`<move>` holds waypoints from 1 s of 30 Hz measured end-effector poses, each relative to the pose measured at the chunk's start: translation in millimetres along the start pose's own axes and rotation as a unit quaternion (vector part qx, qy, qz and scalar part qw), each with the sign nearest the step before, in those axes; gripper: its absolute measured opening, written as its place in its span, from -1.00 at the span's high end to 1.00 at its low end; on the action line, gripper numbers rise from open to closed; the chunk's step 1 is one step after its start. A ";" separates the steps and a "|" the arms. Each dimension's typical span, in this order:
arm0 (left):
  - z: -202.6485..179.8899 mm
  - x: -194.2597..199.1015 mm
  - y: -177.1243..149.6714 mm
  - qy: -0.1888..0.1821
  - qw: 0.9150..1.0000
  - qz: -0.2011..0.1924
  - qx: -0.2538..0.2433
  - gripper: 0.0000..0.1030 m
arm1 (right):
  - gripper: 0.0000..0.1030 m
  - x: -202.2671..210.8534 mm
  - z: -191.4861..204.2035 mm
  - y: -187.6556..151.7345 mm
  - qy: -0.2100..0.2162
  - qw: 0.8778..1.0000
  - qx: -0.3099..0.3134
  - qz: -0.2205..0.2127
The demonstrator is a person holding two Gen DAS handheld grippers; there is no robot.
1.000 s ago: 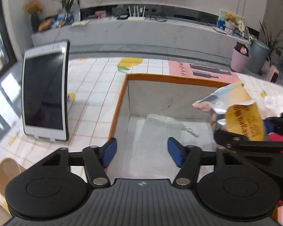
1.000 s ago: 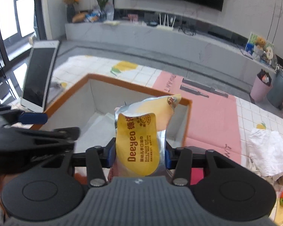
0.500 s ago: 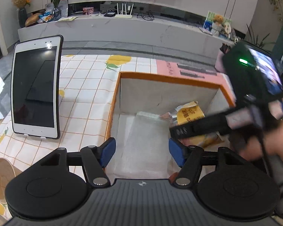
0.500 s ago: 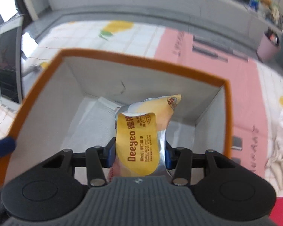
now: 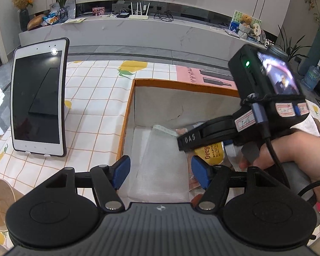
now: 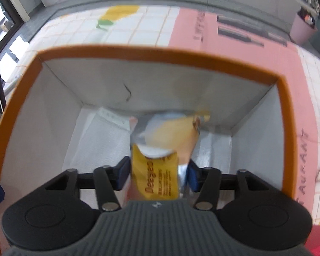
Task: Organize soft objects
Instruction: 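Lower the Deeyeo wipes pack into the box and open the right tool, then move both tools back toward the pile of items on the cloth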
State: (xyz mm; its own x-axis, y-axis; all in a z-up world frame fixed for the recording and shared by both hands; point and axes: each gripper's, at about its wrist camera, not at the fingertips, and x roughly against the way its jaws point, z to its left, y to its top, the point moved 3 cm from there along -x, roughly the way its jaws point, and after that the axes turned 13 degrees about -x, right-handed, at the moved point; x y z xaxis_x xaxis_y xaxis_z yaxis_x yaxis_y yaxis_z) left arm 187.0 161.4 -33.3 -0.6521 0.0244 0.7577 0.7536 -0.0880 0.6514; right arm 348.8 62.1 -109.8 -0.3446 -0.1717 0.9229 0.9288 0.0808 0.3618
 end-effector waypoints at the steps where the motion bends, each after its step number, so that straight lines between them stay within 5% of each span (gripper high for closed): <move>1: -0.2 0.1 0.0 0.000 1.000 0.000 0.000 -0.50 | -0.40 4.8 1.3 0.8 0.004 1.000 0.005 -0.011; 7: 2.2 0.1 0.1 -0.006 1.000 0.000 0.006 -0.50 | -0.67 32.3 11.7 0.6 0.023 0.999 0.027 -0.025; 16: -2.4 21.4 2.7 0.013 1.000 -0.019 0.001 -0.50 | -0.74 86.8 -0.6 -4.0 0.051 0.998 -0.004 -0.044; 22: -12.6 64.5 18.6 0.018 0.997 -0.077 0.016 -0.50 | -0.81 163.5 -46.7 -19.7 0.078 0.991 -0.027 -0.101; 30: -76.4 105.4 32.1 -0.015 0.991 -0.132 -0.012 -0.53 | -0.86 259.8 -124.9 -74.4 0.054 0.979 -0.021 -0.198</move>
State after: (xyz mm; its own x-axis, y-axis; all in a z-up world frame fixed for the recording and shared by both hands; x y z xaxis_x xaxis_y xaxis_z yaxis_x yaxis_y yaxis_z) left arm 136.1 85.1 64.5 -0.8227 0.0794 0.5629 0.5553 -0.0992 0.8257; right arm 207.3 -111.1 86.6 -0.6639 -0.2835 0.6920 0.7312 -0.0523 0.6801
